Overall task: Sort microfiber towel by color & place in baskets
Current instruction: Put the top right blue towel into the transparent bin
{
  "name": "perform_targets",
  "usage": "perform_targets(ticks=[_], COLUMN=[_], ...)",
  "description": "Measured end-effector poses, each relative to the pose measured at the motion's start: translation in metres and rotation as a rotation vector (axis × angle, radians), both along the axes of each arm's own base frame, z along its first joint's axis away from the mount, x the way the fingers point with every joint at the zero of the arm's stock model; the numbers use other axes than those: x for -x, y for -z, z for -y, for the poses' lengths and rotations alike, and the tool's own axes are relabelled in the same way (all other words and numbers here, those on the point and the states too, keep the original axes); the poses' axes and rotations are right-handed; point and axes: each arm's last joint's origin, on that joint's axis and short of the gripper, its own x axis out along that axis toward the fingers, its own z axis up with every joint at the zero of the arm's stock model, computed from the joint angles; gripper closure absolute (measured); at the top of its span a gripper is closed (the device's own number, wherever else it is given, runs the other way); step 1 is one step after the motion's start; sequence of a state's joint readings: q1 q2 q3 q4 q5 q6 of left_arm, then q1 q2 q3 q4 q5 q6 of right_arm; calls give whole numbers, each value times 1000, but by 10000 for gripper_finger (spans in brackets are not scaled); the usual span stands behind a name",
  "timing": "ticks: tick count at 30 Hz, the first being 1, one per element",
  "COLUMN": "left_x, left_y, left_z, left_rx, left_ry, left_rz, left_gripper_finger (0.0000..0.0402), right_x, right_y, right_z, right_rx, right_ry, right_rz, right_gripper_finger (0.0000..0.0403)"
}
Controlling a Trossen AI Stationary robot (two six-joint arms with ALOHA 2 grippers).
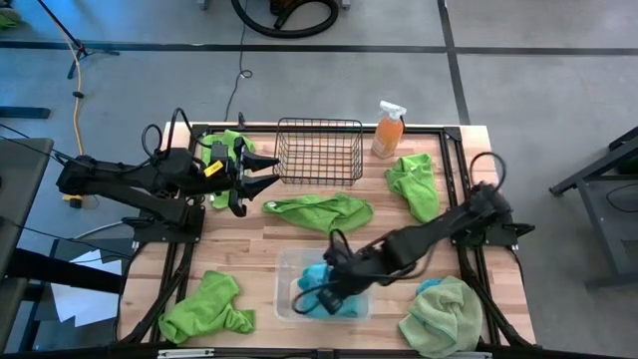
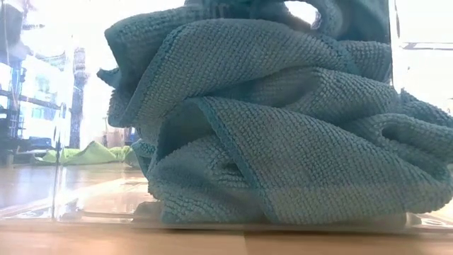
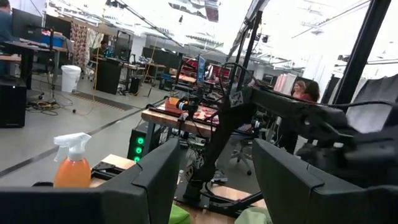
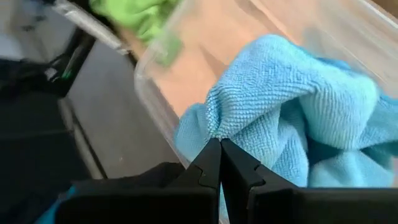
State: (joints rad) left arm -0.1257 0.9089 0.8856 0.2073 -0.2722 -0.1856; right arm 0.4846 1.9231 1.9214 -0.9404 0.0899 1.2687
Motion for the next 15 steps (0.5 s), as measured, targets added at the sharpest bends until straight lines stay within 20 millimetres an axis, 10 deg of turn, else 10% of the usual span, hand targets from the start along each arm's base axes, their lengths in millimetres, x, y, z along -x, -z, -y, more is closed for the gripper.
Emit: perform_targets(ticks=[15], left_x=[0], left_y=[0], left_z=[0], left_rx=[-57], left_ry=[-10], left_rz=[-9], left_gripper_finger=[213], right_x=[-55], right_y=[66], right_z=[-16], right_rx=[-75], right_ry=[363], right_rz=[-347], right_gripper_finger=[403])
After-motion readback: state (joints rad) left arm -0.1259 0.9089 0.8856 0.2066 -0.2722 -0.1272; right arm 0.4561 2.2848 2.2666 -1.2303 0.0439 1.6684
